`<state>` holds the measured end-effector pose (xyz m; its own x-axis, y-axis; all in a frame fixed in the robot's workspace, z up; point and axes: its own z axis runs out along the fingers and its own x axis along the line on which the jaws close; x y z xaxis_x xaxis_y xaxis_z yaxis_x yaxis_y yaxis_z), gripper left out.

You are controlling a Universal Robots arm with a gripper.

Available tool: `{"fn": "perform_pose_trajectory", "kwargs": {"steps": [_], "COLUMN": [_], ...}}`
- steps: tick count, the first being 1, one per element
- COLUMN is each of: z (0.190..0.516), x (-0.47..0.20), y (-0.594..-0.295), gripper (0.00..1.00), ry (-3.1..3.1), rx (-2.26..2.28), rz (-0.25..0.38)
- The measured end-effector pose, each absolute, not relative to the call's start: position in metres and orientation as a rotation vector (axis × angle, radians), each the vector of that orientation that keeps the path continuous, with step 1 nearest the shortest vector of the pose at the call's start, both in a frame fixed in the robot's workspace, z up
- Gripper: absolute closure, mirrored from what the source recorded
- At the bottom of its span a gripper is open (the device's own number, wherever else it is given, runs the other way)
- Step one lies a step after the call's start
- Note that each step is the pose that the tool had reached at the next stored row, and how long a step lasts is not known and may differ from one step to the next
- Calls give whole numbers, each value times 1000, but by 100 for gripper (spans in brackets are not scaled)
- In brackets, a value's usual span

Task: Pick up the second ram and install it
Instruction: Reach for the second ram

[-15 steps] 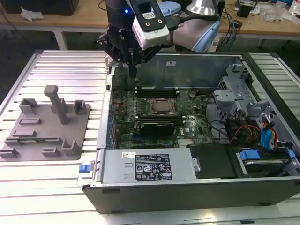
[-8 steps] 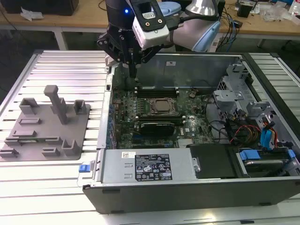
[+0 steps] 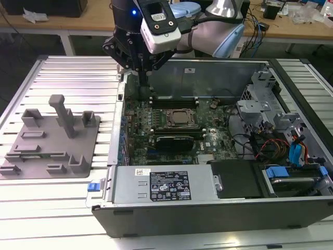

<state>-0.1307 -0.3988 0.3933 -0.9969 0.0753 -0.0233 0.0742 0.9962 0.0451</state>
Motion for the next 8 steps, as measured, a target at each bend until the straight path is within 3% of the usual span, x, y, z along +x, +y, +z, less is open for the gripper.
{"fn": "perform_pose_trajectory", "kwargs": {"steps": [8], "z": [393], "x": [-137], "y": [-399], "gripper": [92], "ry": [3114], "rx": [117], "rz": [69]}}
